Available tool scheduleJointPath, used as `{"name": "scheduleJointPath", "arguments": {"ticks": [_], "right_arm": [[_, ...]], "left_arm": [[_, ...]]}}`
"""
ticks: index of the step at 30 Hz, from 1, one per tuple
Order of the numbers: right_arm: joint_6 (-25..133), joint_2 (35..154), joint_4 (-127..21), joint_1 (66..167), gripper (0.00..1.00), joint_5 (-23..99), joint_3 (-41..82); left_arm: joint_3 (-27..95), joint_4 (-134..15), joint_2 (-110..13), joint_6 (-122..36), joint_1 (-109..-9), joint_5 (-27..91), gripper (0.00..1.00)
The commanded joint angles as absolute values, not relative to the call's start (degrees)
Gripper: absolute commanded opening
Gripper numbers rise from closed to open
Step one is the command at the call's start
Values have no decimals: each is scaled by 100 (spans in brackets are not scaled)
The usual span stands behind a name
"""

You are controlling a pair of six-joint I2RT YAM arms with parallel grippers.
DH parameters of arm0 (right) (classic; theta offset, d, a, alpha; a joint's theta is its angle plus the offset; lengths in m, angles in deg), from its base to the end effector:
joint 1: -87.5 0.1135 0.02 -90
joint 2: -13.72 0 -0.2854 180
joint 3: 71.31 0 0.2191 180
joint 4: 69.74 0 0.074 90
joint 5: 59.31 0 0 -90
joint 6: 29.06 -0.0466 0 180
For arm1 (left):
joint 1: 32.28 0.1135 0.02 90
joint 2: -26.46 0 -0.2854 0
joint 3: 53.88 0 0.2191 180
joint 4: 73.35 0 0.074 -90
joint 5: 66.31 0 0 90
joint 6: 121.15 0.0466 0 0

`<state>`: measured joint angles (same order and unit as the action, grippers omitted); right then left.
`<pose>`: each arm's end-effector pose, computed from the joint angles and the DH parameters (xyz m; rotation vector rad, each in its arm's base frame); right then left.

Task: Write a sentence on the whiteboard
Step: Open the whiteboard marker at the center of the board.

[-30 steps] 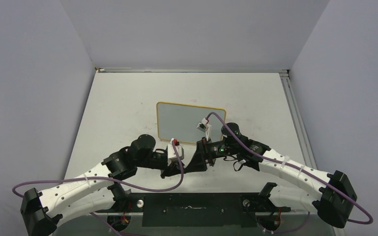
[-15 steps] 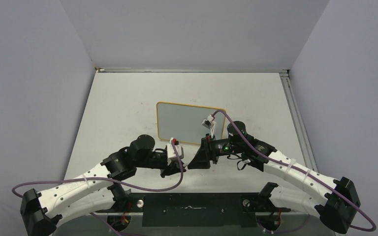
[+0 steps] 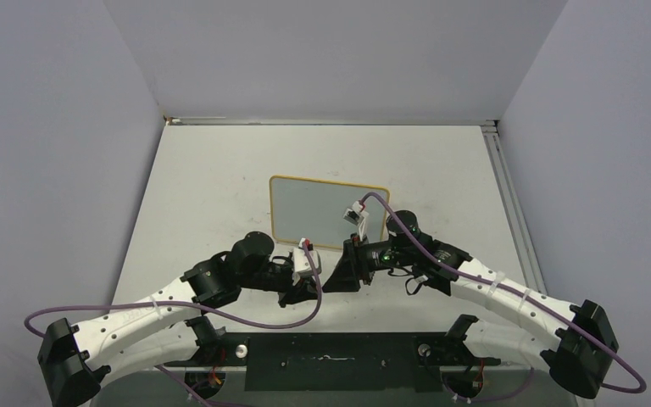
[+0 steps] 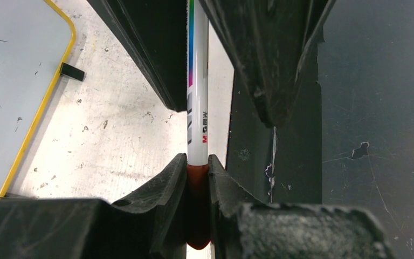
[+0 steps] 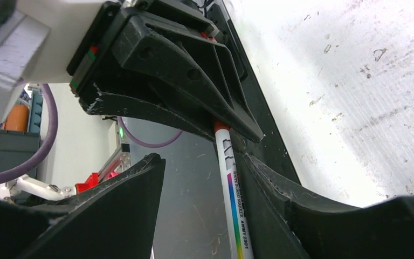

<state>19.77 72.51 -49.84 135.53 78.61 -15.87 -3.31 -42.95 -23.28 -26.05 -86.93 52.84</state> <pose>0.0997 0.1626 0.3033 -0.7851 2.1871 1.7372 0.0708 -0.1391 0.2779 1.3628 1.7142 -1.0396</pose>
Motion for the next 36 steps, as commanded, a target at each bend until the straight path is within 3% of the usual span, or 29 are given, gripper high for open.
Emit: {"name": "scheduleJointPath", "arguments": {"ticks": [1,8,14,22,28,36], "right_arm": [[2079,7389,-5216,13733,51,7800,-1314],[2073,7485,-5283,13837,38,7695,-1323],[2121,7481,-5174,13845,6,7558,-1315],[2303,7163,-4936,13755,5,7461,-1196],[2663,6741,-4377,12852,5,8070,-1062],[3940,6558,-2231,12233,5,8166,-129]], "left_arm": [[-47,-4381,-2306,-2597,-8686,5303,0],[-57,-4385,-2302,-2605,-8686,5307,0],[-56,-4400,-2302,-2638,-8686,5297,0],[-104,-4410,-2222,-2617,-8677,5116,0],[-190,-4444,-2081,-2559,-8668,4878,0],[-274,-4461,-2004,-2492,-8606,4566,0]]}}
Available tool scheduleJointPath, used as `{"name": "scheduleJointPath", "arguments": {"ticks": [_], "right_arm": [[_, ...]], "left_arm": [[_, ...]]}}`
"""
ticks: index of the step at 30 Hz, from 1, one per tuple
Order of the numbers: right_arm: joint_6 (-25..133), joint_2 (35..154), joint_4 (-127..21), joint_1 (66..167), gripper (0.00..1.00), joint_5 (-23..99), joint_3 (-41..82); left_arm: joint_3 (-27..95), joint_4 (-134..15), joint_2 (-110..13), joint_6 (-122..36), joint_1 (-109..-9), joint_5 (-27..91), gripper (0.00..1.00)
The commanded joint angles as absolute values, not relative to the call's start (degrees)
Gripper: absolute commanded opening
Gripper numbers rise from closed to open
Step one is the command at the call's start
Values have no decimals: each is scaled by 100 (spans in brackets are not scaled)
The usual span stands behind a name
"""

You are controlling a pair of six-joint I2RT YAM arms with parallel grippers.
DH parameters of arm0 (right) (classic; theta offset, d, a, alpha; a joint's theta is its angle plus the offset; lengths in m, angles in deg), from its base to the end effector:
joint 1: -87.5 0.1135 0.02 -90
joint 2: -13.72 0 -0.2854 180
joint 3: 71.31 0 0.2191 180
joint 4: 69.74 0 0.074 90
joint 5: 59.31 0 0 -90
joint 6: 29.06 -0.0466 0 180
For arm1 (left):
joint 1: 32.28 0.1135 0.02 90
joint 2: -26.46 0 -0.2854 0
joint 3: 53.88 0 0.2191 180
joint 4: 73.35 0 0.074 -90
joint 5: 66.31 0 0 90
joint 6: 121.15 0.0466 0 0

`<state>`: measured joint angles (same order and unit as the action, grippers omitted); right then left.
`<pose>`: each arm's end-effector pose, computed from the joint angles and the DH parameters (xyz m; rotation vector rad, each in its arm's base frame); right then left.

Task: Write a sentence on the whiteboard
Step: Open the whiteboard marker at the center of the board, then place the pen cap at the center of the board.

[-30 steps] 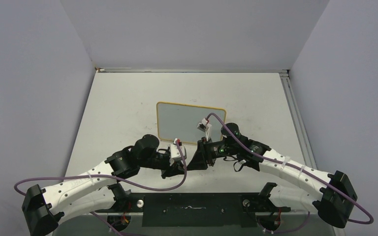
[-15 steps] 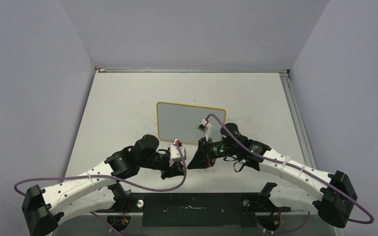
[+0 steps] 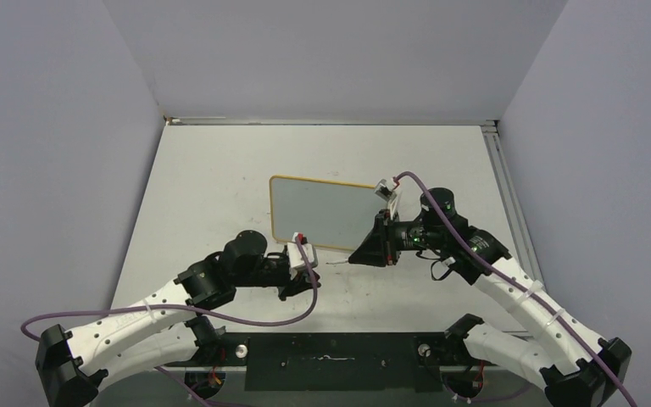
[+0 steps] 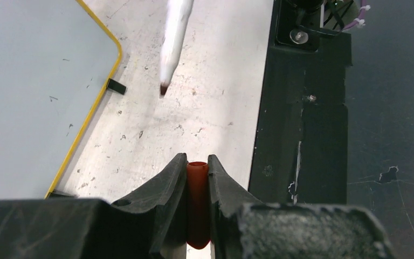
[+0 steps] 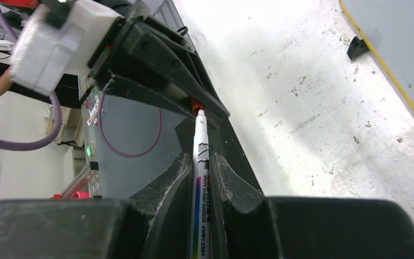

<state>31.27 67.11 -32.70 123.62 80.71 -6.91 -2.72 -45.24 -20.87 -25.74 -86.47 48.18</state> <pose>0.1068 0.1221 0.3388 -0.7426 2.1007 1.5635 0.0729 -0.1340 0.2901 1.2791 1.6502 -0.9602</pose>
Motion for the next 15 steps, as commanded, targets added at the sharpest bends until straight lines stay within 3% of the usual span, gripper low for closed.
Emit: {"name": "scheduleJointPath", "arguments": {"ticks": [1,7,15], "right_arm": [[4098,6538,-2030,12169,5,8121,-9],[4463,6482,-1419,12022,5,7552,457],[3544,5490,-2946,12055,5,6064,-514]], "left_arm": [[-274,-4462,-2010,-2499,-8591,4544,0],[-199,-4513,-2032,-2960,-8321,4379,0],[-885,-5236,-1750,-5964,-8377,2244,0]]}}
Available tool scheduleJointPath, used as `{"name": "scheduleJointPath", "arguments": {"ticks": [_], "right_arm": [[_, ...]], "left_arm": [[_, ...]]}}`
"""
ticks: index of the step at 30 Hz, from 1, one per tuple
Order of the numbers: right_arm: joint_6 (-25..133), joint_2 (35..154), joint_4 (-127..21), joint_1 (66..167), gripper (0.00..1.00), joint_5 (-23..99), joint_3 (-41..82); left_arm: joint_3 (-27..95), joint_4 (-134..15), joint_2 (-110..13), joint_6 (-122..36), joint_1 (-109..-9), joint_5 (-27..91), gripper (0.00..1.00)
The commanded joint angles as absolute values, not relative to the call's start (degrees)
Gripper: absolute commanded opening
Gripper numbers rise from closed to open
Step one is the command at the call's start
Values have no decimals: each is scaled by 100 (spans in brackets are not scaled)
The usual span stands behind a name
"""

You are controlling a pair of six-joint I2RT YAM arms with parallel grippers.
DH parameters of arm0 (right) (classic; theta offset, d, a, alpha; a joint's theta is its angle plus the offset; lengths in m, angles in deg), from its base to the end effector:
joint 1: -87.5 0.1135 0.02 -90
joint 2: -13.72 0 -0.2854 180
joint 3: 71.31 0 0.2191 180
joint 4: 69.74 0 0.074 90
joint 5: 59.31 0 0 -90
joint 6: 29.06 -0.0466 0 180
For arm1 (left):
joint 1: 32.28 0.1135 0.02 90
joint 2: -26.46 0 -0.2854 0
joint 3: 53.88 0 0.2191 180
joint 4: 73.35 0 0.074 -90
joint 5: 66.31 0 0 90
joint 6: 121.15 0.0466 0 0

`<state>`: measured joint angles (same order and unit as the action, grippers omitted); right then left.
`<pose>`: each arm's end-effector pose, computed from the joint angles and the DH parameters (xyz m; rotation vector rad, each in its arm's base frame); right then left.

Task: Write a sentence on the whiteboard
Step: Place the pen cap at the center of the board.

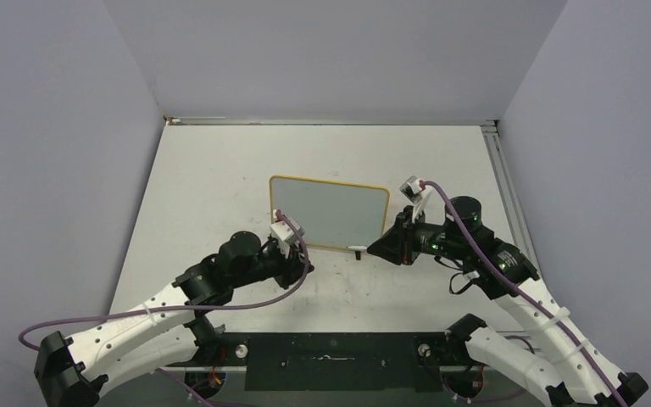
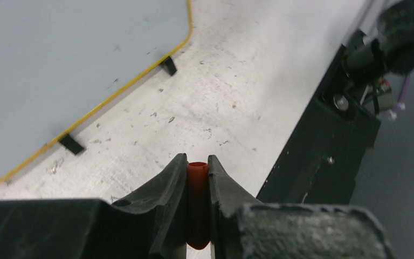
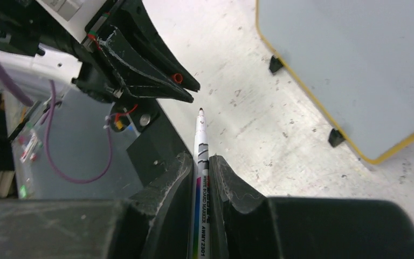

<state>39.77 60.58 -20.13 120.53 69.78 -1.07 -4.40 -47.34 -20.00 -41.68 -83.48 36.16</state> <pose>0.0886 0.0927 0.3600 -0.6814 2.0502 1.2646 0.0875 -0.1249 0.2853 0.8611 1.8920 -0.8986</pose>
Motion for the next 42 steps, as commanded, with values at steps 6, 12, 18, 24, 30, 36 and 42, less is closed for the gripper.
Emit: {"name": "scheduleJointPath", "arguments": {"ticks": [6,12,18,24,30,36,42], "right_arm": [[3237,5077,-3543,12069,5,5515,-906],[3250,5137,-3658,12073,5,5493,-1048],[3262,5098,-3706,12081,5,5296,-1144],[3346,5105,-3664,12089,5,5115,-1130],[3422,5172,-3697,12094,5,5073,-1072],[3359,5153,-3867,12095,5,5010,-1138],[3271,5131,-3980,12098,5,4994,-1169]], "left_arm": [[-1456,-4592,-2029,-7204,-8442,426,0],[-1107,-4227,-3316,-7251,-8513,122,2],[-1231,-4321,-3786,-7437,-8528,23,10],[-1447,-4444,-3745,-7635,-8528,-12,37],[-1407,-4407,-3363,-7439,-8598,-236,62],[-1312,-5475,-3409,-7144,-8616,-164,64],[-995,-6438,-4417,-6696,-8511,110,63]]}}
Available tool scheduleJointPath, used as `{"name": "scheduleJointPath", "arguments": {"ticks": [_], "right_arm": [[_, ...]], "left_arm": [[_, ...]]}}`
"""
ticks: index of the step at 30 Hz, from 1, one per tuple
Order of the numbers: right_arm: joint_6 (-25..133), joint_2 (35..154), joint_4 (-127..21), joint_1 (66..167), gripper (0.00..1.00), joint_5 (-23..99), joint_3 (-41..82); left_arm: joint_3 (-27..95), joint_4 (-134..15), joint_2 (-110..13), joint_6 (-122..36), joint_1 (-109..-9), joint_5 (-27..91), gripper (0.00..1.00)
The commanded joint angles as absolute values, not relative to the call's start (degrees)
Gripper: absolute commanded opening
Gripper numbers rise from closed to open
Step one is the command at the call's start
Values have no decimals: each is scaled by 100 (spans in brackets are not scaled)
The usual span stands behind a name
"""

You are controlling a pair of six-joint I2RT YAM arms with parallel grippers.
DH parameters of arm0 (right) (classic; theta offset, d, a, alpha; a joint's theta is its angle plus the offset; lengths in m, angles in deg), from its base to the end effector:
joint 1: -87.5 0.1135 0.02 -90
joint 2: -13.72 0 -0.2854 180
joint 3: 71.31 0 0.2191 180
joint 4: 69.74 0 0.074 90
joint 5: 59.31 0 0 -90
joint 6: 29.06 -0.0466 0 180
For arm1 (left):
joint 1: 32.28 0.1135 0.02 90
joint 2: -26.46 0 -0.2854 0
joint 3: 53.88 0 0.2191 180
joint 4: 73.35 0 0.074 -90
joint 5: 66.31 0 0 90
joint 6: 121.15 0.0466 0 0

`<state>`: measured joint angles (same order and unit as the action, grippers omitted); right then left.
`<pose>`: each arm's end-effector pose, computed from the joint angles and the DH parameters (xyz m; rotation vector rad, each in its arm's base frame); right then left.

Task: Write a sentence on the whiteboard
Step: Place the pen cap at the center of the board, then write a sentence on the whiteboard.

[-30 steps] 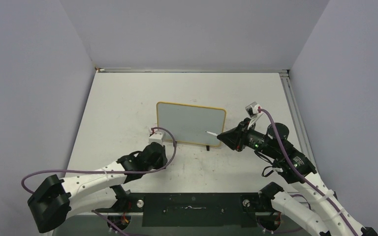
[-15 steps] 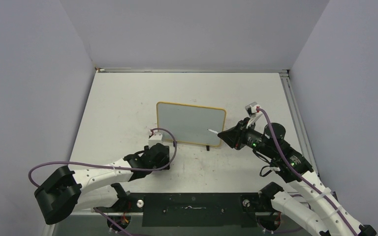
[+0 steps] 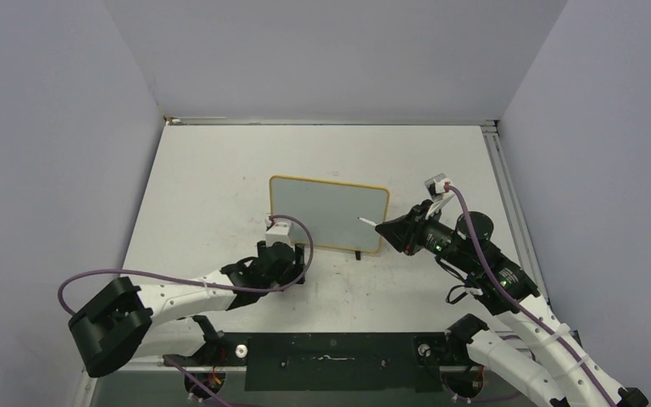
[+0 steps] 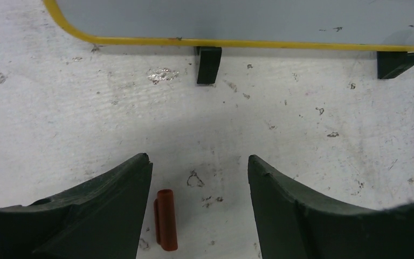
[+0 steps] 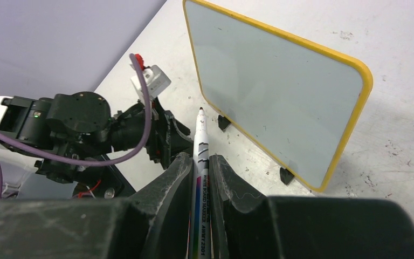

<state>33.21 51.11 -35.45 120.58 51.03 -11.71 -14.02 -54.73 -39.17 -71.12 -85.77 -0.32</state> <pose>0.0843 0.0743 0.3450 -0.3602 1.8656 1.0605 0.1240 -0.1357 0.1967 0.0660 2.2897 -0.3660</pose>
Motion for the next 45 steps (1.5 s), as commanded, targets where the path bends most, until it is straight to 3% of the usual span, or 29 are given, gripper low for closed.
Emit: {"name": "scheduleJointPath", "arguments": {"ticks": [1,19,32,39,45], "right_arm": [[3258,5132,-4001,12111,5,4994,-1173],[3234,5092,-4035,12120,5,4888,-1147],[3245,5033,-3991,12134,5,4761,-1147],[3255,4991,-4020,12140,5,4622,-1186],[3279,4961,-4175,12145,5,4477,-1299]], "left_arm": [[-912,-6537,-4567,-6632,-8486,153,63],[-898,-8343,-5978,-5944,-8317,592,60],[-317,-8093,-6624,-5899,-9379,382,60],[-399,-8124,-6454,-6149,-9589,640,60],[-665,-7133,-5208,-6372,-9626,852,65]]}}
